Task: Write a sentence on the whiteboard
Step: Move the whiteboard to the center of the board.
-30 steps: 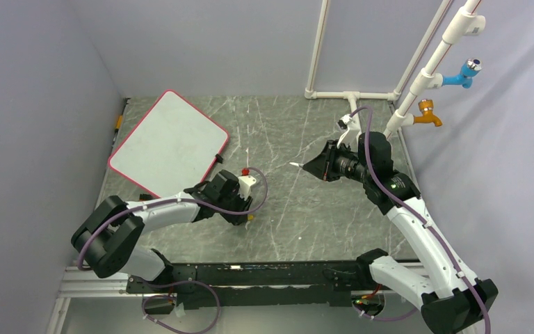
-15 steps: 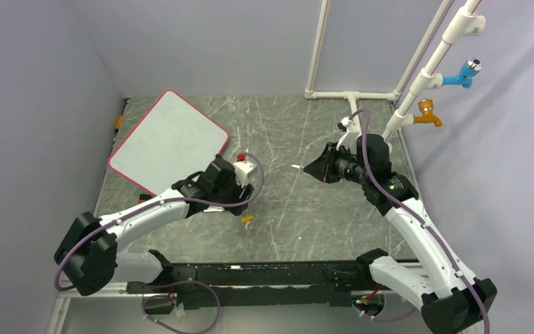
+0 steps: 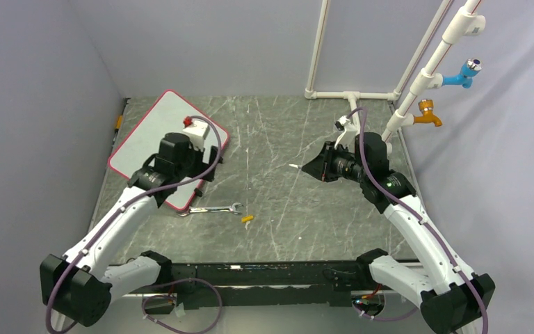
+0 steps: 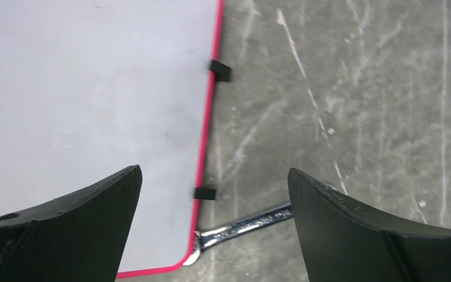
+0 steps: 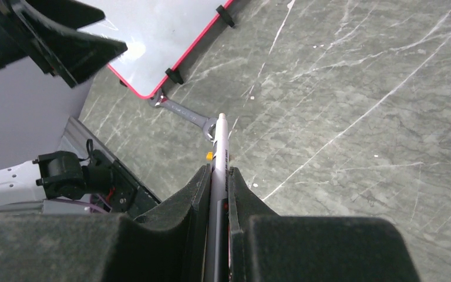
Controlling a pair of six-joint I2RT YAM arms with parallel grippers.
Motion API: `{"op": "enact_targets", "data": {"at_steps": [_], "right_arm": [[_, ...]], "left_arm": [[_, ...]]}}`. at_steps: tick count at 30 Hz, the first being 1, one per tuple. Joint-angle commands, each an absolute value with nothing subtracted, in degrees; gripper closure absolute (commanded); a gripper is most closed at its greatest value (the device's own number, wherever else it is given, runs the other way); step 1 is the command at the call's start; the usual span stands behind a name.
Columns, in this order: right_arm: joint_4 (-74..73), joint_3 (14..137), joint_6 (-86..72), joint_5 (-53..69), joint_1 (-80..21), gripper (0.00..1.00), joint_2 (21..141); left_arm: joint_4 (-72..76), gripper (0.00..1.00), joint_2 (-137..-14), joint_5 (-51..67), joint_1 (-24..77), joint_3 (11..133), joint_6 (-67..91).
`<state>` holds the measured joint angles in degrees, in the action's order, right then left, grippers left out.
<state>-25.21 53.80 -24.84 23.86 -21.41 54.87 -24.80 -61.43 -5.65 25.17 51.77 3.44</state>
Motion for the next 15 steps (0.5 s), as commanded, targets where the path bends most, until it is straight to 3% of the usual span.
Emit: {"op": "enact_targets", "data": {"at_steps": [1, 15], "right_arm": [[-22.7, 54.5, -24.5, 25.1, -21.2, 1.0, 54.1], [-22.8, 54.4, -24.6, 26.1, -21.3, 1.0, 54.1]], "left_arm": [[-26.6, 0.01, -60.1, -10.2, 20.9, 56.5, 2.8], [-28.4, 0.01, -62.1, -1.4, -5.0, 65.7, 6.0]]}}
